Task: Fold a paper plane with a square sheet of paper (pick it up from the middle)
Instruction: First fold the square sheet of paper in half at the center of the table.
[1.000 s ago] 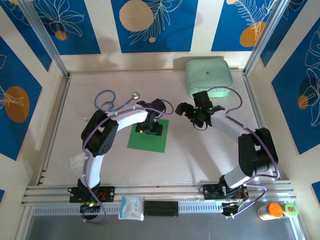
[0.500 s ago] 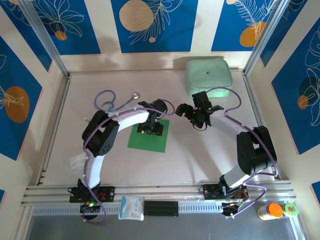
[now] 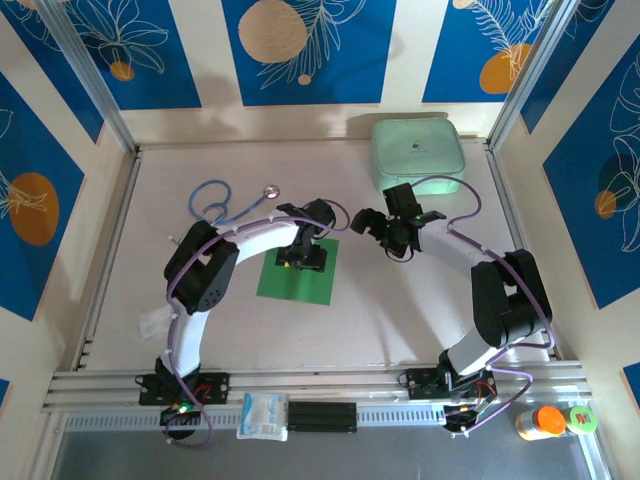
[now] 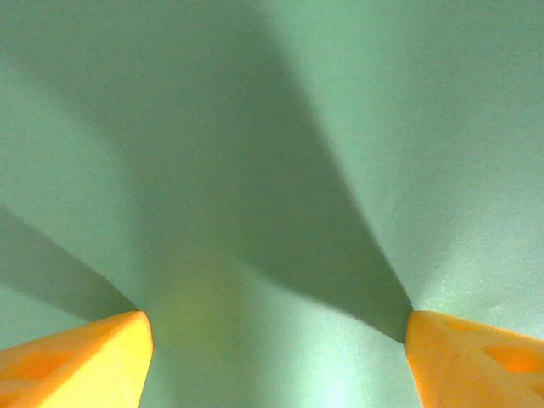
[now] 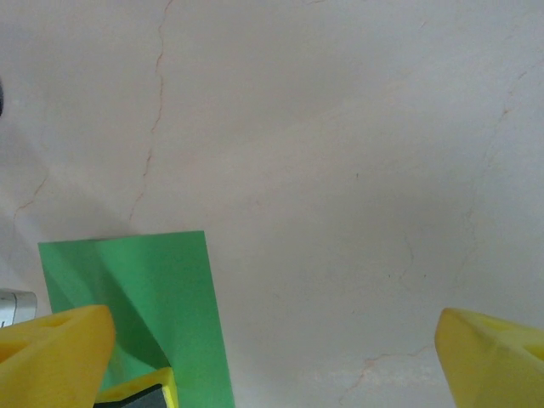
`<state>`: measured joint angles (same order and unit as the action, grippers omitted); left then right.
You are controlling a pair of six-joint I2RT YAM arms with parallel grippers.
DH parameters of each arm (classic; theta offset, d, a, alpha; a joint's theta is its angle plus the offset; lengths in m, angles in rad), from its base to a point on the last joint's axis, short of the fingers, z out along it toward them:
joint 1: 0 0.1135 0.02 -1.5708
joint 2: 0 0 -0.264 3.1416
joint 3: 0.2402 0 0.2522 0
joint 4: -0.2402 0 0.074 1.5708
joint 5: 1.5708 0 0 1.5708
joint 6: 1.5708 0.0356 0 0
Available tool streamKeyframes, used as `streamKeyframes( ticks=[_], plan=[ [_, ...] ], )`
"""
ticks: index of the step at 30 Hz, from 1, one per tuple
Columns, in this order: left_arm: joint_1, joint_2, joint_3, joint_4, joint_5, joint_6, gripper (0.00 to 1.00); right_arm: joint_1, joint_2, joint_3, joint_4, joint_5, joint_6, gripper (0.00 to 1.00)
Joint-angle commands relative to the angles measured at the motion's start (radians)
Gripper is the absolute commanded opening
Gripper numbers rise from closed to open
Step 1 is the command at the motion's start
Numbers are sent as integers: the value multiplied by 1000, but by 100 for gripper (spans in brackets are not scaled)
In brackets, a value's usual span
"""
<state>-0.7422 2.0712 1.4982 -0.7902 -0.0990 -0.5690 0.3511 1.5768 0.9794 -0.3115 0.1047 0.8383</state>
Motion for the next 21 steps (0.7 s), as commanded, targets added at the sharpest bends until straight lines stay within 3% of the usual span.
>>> streamKeyframes(
  ticks=[1,10,16,21],
  plan=[
    [-4,24,-46,-21,-42,-16,77,-3,12,27,-30,-3,12,97],
    [-2,-35,-58,-2,-35,-27,70,-4,12,35,-32,-5,17,97],
    [-2,-156,-162,140,-32,-42,51,-4,-10,5,43,-54,21,97],
    [11,-301,-234,260,67,-43,40,-6,-33,-20,110,-98,22,97]
  ],
)
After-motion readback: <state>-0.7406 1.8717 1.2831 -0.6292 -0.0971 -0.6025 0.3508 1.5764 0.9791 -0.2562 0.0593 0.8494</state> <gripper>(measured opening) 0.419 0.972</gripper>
